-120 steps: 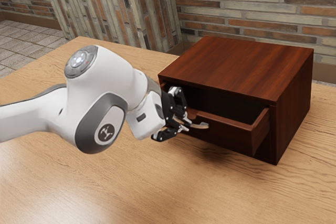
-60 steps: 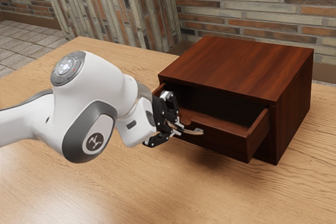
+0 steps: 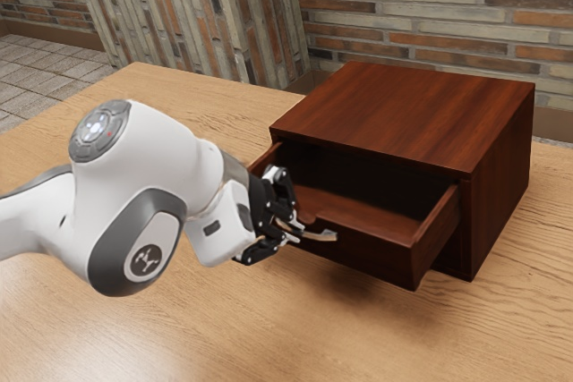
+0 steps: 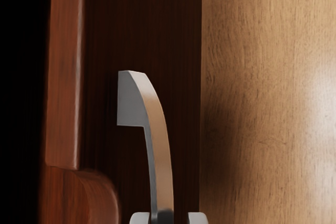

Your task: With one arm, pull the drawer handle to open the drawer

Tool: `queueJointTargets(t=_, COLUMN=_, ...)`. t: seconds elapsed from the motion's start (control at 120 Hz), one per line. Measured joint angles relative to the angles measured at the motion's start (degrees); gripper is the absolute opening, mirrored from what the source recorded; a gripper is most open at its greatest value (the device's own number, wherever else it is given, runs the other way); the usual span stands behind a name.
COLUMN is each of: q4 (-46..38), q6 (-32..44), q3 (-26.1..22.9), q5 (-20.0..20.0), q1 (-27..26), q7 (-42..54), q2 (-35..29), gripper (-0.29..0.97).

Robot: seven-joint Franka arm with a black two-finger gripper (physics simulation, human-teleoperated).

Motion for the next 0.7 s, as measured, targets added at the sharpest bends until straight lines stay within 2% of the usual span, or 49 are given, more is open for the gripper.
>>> queueJointTargets(t=0.5, q4=-3.01, q6=-1.32, q3=0.00, q5=-0.81, q1=-0.15, q7=0.02, q2=-4.09, gripper=0.00)
queueJointTargets(t=0.7, q4=-2.99, q6=-4.20, q3=0.83, q5=-1.12, q1=-0.18, q7=0.12, q2=-9.33, gripper=0.02)
